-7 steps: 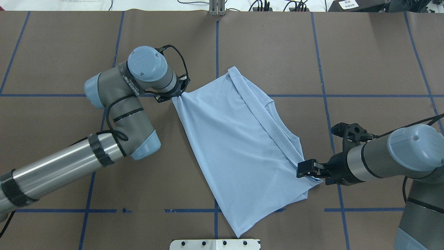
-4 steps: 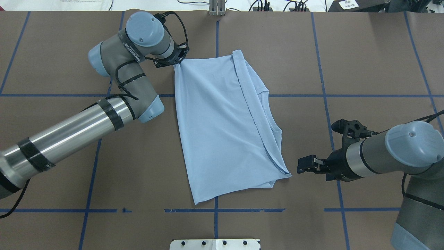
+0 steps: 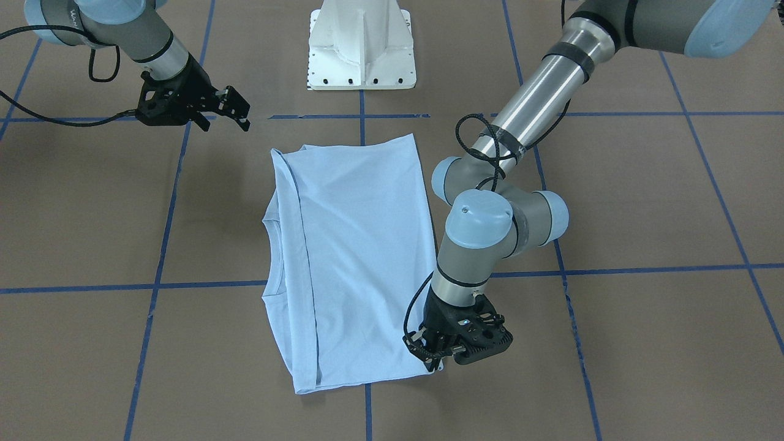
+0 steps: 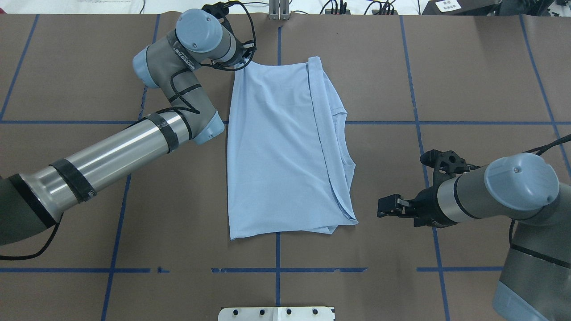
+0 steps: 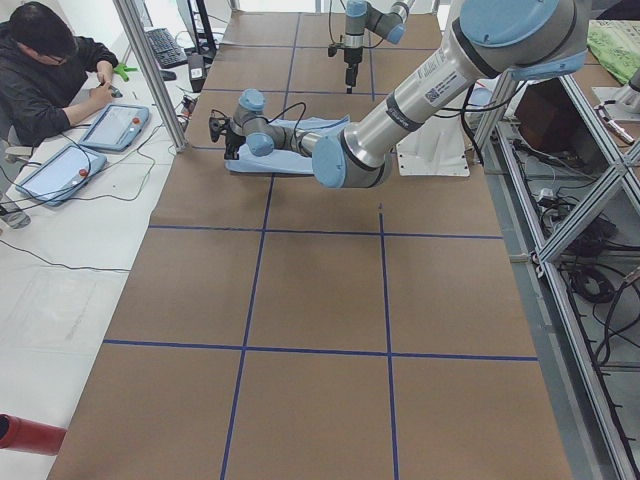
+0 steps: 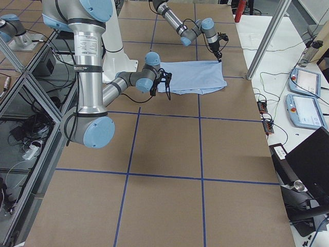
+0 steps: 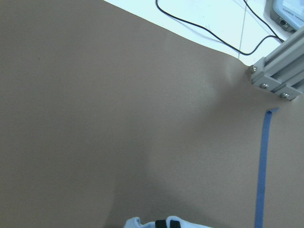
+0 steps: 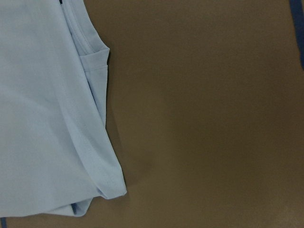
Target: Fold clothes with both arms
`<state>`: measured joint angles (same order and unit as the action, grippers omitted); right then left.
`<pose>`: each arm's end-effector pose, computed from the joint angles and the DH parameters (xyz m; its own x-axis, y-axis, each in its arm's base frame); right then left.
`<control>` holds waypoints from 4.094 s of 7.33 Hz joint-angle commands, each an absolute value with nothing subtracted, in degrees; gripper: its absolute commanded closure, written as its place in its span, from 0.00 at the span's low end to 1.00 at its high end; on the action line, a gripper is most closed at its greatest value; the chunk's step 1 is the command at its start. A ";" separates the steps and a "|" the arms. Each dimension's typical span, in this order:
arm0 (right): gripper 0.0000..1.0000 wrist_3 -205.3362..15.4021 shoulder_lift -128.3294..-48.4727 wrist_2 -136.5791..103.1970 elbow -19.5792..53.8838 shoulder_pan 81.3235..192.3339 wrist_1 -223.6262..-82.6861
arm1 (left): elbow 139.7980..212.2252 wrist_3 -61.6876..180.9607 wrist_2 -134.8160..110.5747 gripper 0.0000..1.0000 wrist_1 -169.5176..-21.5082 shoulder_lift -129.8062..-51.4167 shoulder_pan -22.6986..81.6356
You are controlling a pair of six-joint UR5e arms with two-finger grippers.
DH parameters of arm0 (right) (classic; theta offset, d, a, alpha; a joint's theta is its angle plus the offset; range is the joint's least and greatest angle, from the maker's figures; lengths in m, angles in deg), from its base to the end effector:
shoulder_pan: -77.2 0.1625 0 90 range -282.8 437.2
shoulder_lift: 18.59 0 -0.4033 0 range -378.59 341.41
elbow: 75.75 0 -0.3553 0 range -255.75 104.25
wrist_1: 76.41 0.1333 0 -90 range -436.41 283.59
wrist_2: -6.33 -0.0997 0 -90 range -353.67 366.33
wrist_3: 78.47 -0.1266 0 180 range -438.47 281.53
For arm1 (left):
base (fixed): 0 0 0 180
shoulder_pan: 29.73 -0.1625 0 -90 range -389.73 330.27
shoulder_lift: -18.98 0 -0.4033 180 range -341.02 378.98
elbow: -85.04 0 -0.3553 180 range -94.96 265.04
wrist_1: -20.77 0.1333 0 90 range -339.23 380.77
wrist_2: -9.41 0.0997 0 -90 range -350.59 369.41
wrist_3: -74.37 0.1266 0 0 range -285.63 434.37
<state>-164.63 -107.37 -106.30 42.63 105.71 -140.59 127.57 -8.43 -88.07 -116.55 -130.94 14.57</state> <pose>-0.3729 -0.2988 0.3744 0.5085 0.2058 0.8361 -0.1284 0.9783 -0.1628 0.5300 -0.6805 0.2651 0.4342 -0.2501 -0.8654 0.5620 0.8260 0.0433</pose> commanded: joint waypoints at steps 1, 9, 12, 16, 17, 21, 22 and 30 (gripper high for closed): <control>0.00 -164.51 -105.79 -105.73 42.02 105.67 -141.18 | 125.73 -3.29 -85.16 0.00 -118.01 -131.57 14.22; 0.00 -142.23 -81.88 -97.05 27.00 104.46 -161.30 | 170.76 4.23 -92.80 0.00 -88.08 -110.50 14.84; 0.00 -133.06 -80.73 -90.96 25.94 100.84 -167.81 | 176.10 3.88 -96.06 0.00 -85.67 -108.02 14.57; 0.00 -129.88 -80.91 -91.05 24.18 100.84 -168.43 | 176.01 3.53 -96.14 0.00 -85.93 -107.93 13.96; 0.00 -129.10 -80.91 -91.14 24.26 100.84 -169.21 | 175.83 3.44 -96.14 0.00 -86.19 -107.93 13.69; 0.00 -126.38 -81.26 -91.49 24.26 102.42 -170.10 | 175.48 3.18 -96.06 0.00 -86.20 -107.93 12.99; 0.00 -126.11 -81.61 -91.40 24.26 102.86 -170.10 | 175.39 3.09 -96.06 0.00 -86.28 -108.02 12.90; 0.00 -120.22 -85.94 -93.93 27.97 109.87 -170.27 | 176.10 0.98 -96.14 0.00 -86.81 -108.02 11.32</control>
<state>-121.08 -87.45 -92.22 28.14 107.73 -170.11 175.86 1.04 -96.11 -86.93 -108.02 11.36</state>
